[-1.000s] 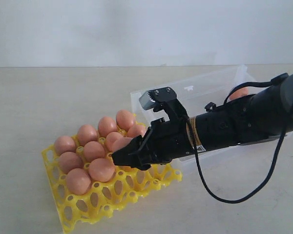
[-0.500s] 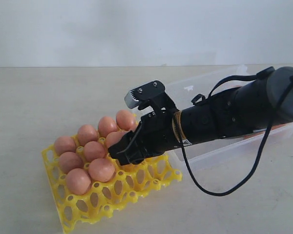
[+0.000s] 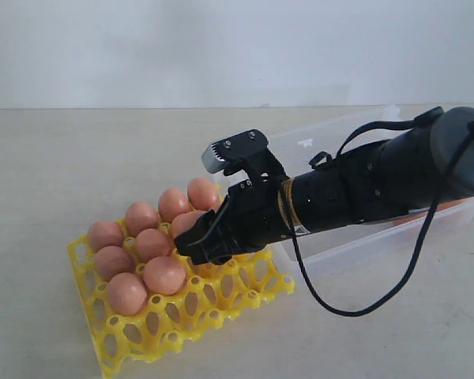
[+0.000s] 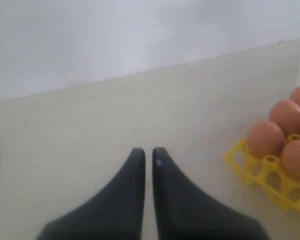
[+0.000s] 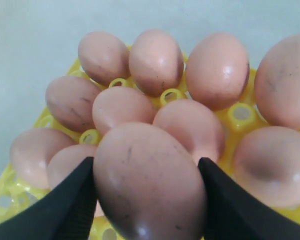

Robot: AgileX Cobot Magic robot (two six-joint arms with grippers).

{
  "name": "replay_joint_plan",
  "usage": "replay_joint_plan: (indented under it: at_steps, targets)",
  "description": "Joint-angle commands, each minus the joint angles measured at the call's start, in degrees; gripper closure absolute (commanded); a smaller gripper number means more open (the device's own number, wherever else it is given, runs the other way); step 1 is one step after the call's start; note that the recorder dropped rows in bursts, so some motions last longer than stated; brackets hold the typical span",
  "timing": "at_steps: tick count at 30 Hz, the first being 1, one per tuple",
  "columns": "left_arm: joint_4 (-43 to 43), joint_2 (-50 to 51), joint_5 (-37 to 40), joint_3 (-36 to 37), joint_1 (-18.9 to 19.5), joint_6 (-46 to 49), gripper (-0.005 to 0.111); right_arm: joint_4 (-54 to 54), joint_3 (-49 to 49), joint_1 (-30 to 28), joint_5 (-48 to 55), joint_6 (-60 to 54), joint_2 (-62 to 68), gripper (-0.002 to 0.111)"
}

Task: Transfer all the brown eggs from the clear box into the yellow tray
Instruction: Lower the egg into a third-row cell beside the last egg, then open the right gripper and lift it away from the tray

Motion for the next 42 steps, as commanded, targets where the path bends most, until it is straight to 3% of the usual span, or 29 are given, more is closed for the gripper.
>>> replay_joint_plan:
  at_steps: [1,7,15,18,22,26,42]
  targets:
    - [-0.1,-0.2,0.0,0.2,-0.4,-0.2,0.103,0.2,-0.2,0.1,-0.2,-0.1,2.6,0.108]
    - [-0.1,-0.2,0.0,0.2,-0.4,-0.2,0.103,0.1,-0.2,0.1,-3.6,0.9,3.1,0.108]
    - [-0.1,-0.2,0.0,0.2,-0.4,-0.2,0.103,0.0,-0.2,0.1,-0.2,0.9,3.1,0.106]
    - [-0.1,-0.2,0.0,0.2,-0.4,-0.2,0.103,-0.6,-0.2,0.1,-1.1,0.8,3.1,0.094]
    - [-0.1,-0.2,0.0,0.2,-0.4,-0.2,0.103,-0.7,-0.2,0.1,-1.9,0.8,3.1,0.068]
    - [-0.1,-0.2,0.0,0.2,-0.4,-0.2,0.103,-0.7,-0.2,0.1,-1.8,0.8,3.1,0.054]
    - [-0.1,-0.2,0.0,0.2,-0.4,-0.2,0.103,-0.5,-0.2,0.1,-0.4,-0.8,-3.0,0.053]
